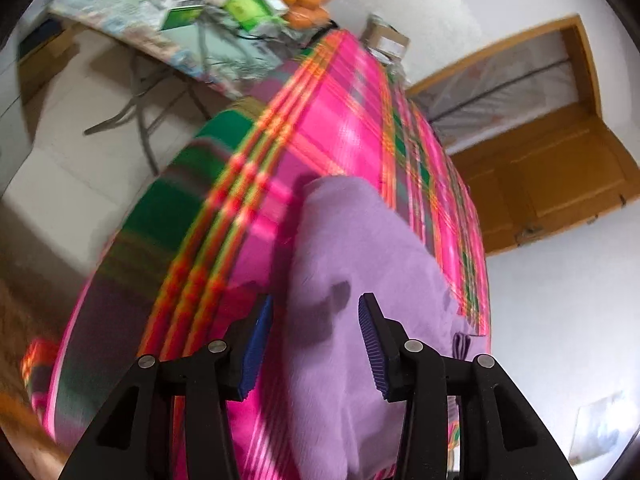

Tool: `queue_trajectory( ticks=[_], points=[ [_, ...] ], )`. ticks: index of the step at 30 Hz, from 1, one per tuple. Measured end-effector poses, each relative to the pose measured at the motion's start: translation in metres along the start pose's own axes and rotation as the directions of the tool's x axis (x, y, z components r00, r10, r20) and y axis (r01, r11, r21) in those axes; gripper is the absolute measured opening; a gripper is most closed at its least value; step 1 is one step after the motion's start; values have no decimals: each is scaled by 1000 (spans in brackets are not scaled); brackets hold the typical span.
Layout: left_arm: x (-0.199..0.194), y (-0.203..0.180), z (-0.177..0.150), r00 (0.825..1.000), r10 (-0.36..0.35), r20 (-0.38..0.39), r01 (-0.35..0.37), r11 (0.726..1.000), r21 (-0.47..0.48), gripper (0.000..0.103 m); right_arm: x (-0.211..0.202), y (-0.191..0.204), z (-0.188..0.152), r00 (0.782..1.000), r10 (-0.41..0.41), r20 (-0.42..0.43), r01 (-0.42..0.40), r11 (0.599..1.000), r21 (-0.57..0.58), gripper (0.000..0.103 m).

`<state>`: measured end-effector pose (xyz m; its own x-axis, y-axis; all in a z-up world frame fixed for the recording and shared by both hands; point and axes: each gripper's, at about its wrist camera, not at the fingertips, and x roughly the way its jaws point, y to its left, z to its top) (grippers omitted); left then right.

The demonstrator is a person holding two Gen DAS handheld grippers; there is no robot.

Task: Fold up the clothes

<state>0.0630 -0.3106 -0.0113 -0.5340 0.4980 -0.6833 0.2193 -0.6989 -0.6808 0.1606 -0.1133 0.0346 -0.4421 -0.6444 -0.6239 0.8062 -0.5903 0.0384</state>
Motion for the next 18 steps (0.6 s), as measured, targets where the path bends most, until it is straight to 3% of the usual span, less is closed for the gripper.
queue_trajectory(
  ticks=[4, 13, 18],
  points=[
    [20, -4, 16, 998, -20, -55, 19, 1000, -18, 46, -3, -2, -2, 1000, 9, 4, -9, 1000, 7, 7],
    [43, -8, 45, 995, -74, -64, 72, 997, -36, 44, -7, -2, -5, 1000, 22, 10, -22, 1000, 21, 7],
    [43, -14, 43, 998, -33, -58, 34, 999, 8, 33, -10, -1, -7, 999, 32, 10, -32, 999, 30, 7]
  ],
)
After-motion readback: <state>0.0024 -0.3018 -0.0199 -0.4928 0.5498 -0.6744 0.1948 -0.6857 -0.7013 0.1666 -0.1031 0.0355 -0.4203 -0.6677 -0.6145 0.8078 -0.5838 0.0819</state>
